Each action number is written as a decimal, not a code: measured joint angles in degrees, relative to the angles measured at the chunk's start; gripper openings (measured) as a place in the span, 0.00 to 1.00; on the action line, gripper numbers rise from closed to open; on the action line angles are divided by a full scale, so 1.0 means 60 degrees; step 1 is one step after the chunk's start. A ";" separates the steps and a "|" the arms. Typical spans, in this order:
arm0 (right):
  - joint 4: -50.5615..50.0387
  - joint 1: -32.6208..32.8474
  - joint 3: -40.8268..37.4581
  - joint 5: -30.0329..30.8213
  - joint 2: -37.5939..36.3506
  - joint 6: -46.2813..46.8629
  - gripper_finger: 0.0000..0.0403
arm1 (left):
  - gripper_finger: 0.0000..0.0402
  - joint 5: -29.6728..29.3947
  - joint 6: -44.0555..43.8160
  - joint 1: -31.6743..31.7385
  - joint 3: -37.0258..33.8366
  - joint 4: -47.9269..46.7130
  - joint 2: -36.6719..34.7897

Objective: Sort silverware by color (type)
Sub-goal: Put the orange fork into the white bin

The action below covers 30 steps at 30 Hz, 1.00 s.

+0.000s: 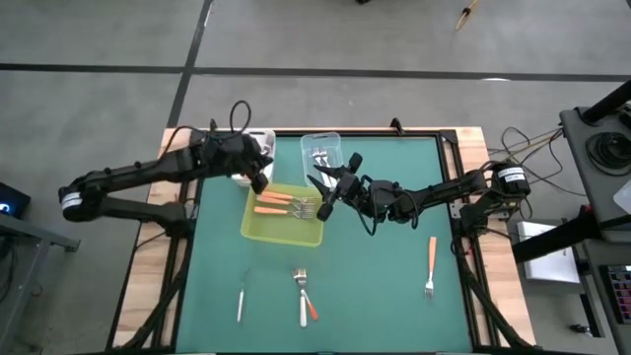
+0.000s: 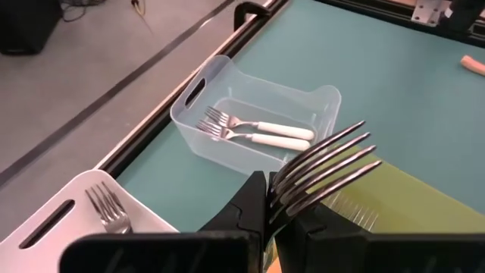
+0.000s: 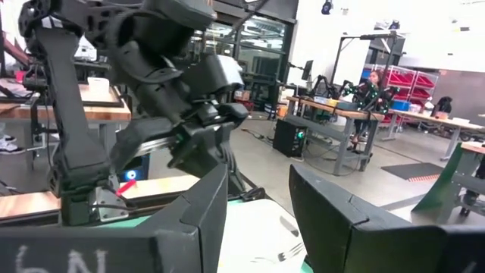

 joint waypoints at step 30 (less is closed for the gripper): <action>-0.4209 -0.1458 0.0004 -0.0016 -0.0763 0.0307 0.33 | 0.00 0.4812 0.3707 0.4325 0.3779 -0.2257 0.2767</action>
